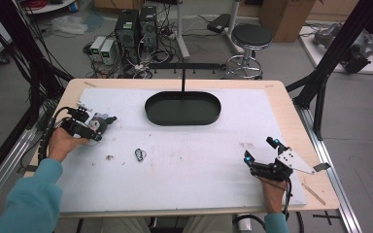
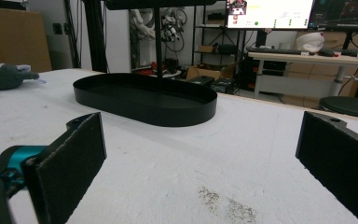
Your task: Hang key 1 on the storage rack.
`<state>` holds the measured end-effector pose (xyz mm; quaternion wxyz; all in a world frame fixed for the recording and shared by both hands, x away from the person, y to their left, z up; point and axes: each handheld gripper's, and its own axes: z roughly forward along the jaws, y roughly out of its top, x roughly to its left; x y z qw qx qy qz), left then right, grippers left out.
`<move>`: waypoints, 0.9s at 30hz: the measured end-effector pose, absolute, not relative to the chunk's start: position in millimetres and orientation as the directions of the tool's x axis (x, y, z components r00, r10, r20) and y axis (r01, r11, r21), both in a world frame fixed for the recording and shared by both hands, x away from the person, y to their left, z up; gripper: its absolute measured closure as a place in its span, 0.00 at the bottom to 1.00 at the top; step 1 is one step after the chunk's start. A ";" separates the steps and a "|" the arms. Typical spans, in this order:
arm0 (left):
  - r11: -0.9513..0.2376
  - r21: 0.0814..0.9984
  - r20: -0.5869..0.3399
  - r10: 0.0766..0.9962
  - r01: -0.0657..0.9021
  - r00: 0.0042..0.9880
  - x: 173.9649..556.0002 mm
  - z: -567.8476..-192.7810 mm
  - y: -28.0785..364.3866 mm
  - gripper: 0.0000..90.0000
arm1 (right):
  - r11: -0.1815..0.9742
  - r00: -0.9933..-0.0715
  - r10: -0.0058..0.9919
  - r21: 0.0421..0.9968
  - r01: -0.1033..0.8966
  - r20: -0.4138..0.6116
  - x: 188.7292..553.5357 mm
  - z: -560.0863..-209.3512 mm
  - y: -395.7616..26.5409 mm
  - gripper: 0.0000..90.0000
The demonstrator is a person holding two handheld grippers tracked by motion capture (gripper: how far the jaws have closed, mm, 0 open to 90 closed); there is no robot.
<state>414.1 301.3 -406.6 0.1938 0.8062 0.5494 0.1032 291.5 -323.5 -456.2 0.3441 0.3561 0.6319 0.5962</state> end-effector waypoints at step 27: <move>-0.360 0.602 -0.047 0.875 0.713 0.481 406.6 -387.4 299.8 0.58 | 0.034 -0.510 0.860 0.999 0.040 -0.009 291.7 -456.2 -323.6 0.01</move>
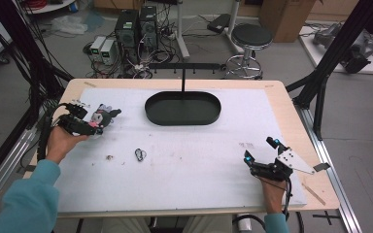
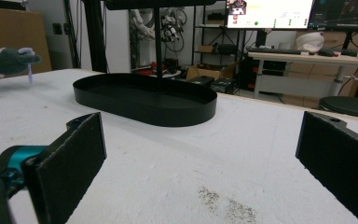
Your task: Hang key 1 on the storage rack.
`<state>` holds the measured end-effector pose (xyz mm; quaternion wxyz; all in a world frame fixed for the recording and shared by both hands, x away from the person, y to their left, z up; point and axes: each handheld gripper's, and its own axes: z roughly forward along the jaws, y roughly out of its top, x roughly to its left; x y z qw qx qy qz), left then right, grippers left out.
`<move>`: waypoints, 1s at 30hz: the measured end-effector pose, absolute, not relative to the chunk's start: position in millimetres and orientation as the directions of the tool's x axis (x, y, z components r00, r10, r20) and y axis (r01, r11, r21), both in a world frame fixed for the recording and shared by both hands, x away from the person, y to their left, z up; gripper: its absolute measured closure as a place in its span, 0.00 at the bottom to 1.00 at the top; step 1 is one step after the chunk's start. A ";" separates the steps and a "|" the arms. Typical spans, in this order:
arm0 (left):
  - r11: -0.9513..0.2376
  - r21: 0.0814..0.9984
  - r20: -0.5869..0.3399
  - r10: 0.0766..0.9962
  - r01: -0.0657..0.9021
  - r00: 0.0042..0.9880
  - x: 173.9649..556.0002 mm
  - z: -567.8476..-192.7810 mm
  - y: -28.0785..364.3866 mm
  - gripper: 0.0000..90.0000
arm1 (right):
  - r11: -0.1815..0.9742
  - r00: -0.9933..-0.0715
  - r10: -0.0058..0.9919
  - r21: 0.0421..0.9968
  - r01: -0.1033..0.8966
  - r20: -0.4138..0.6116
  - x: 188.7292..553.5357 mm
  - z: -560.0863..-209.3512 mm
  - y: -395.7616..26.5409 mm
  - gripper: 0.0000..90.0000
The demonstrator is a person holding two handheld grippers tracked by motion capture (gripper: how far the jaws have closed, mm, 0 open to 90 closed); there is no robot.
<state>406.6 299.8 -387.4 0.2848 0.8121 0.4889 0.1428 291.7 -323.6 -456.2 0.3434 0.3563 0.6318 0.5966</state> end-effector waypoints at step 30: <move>-0.393 0.750 -0.004 0.801 0.532 0.598 425.7 -315.7 256.1 0.58 | 0.026 -0.509 0.861 0.999 0.036 -0.004 291.2 -456.4 -324.4 0.01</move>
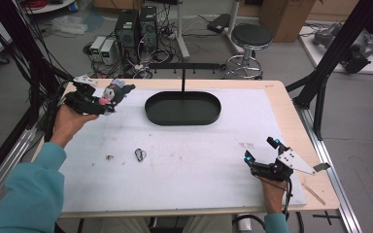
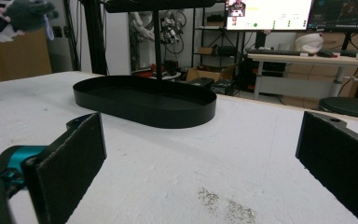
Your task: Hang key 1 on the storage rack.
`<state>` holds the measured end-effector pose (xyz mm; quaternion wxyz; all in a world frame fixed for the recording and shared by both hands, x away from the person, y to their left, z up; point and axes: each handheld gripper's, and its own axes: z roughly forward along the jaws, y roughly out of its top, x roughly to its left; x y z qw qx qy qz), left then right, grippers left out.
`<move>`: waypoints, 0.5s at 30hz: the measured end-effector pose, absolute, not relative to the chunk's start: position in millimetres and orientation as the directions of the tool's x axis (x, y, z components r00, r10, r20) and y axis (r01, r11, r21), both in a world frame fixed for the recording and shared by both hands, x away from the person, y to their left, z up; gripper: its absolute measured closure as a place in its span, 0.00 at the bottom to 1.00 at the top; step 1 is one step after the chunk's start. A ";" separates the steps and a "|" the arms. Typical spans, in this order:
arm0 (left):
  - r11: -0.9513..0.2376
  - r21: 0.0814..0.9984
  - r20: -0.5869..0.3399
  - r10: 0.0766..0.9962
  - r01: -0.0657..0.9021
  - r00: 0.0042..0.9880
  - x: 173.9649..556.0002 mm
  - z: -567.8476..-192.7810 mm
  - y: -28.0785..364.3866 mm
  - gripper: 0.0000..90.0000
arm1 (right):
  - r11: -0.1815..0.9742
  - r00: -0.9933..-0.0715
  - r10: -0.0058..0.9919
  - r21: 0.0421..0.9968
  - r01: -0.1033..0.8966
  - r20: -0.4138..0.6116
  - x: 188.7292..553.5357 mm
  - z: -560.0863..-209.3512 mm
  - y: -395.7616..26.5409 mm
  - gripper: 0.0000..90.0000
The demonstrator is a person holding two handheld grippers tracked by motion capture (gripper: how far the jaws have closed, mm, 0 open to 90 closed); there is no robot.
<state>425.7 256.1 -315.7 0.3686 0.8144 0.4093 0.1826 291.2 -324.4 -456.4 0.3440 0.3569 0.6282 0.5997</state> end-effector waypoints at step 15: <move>-0.408 0.782 0.009 0.763 0.471 0.647 450.2 -290.5 210.1 0.58 | 0.026 -0.509 0.861 0.999 0.036 -0.004 291.3 -456.4 -324.4 0.01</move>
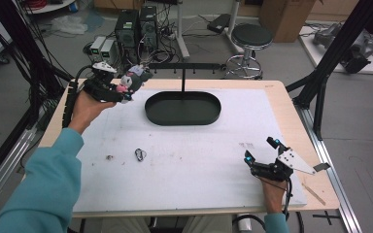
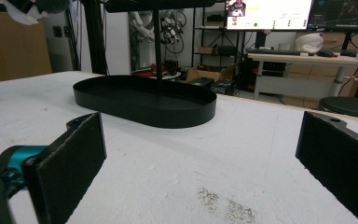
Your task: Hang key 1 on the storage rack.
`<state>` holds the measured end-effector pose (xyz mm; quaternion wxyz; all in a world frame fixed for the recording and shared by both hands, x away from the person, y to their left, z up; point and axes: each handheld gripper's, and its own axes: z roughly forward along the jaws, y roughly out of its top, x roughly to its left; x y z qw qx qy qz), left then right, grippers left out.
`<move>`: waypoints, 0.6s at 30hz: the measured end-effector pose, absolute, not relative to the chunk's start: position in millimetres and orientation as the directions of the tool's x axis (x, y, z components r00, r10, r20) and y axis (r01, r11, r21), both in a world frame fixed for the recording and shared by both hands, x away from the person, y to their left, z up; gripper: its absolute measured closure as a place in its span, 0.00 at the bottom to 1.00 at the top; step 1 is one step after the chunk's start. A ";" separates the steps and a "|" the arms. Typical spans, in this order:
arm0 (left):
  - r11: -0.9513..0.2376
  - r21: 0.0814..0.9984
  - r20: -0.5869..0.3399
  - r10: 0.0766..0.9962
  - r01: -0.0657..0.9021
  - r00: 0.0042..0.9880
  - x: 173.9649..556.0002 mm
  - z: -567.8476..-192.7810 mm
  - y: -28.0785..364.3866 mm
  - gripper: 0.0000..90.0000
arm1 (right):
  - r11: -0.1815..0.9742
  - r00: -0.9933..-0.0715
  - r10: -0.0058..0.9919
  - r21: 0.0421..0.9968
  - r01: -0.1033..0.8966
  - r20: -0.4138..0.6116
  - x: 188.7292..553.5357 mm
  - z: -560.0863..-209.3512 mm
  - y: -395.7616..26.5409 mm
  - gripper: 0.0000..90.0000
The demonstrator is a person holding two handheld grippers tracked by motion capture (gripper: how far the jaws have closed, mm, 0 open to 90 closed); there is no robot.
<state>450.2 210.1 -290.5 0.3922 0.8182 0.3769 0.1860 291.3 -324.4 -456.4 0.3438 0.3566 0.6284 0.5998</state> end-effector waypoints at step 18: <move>-0.402 0.785 0.010 0.770 0.472 0.638 462.8 -283.4 193.8 0.58 | 0.027 -0.510 0.860 0.999 0.032 -0.007 291.9 -456.4 -324.8 0.01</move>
